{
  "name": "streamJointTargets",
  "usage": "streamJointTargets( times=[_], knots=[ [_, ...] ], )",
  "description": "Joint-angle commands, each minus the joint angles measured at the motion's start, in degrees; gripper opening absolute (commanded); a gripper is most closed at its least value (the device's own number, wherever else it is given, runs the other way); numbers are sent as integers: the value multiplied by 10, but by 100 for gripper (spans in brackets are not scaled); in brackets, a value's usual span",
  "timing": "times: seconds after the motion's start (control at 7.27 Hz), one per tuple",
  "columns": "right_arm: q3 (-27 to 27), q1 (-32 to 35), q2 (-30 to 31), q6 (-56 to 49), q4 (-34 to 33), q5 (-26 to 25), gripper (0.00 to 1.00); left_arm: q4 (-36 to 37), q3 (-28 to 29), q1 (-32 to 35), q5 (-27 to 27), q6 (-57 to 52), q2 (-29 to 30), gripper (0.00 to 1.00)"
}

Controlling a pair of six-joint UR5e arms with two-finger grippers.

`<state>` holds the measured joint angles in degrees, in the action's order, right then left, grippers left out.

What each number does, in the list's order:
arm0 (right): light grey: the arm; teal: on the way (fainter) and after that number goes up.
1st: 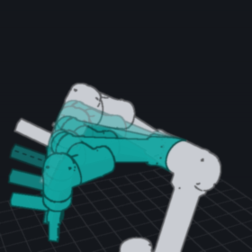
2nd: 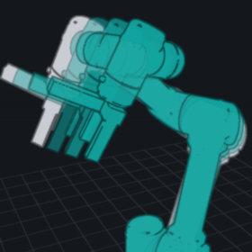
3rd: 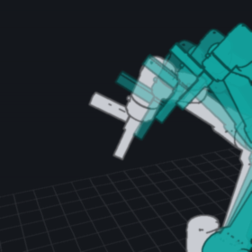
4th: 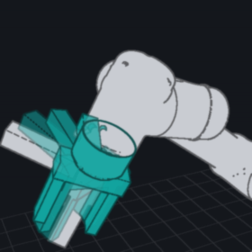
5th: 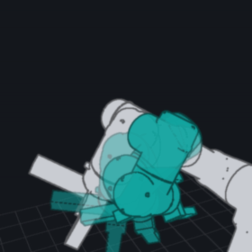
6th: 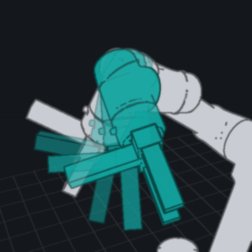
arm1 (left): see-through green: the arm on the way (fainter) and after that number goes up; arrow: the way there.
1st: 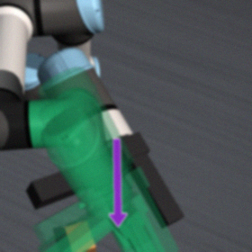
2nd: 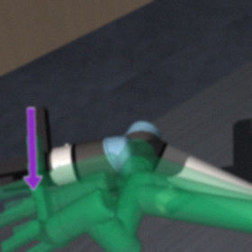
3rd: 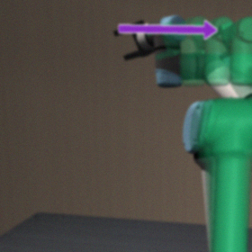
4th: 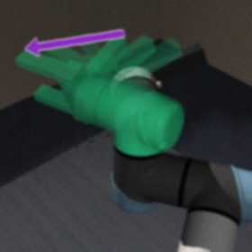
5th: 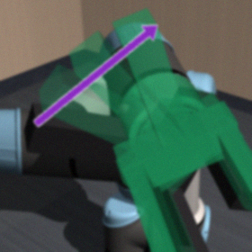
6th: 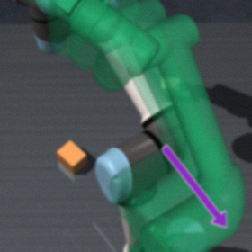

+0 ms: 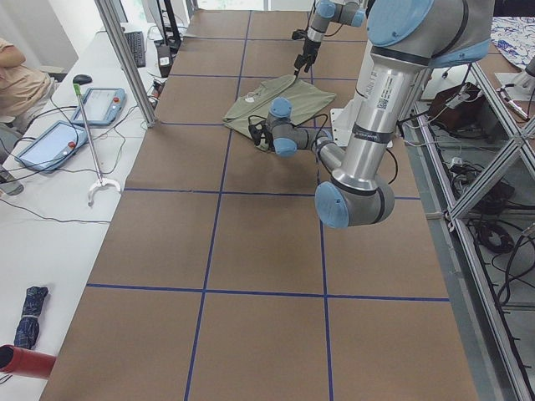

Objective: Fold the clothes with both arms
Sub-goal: 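Grasp the shirt's side edge with the left gripper while the right gripper holds its corner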

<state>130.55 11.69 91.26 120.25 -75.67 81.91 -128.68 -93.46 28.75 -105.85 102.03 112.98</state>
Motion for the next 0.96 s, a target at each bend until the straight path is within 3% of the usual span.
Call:
streamJointTargets(
  times=[0.0,0.14,0.41,0.55,0.83],
  knots=[
    [1,0,0,2,0,0,100,-1,9,0,1,-2,11,31],
    [1,0,1,2,0,0,100,-2,10,0,2,-3,10,2],
    [0,0,0,2,0,0,100,-2,10,17,6,-20,7,0],
    [1,0,-1,2,0,0,100,0,13,46,13,-91,7,0],
    [-3,0,-27,1,0,0,100,-9,118,131,26,-166,90,0]
  ],
)
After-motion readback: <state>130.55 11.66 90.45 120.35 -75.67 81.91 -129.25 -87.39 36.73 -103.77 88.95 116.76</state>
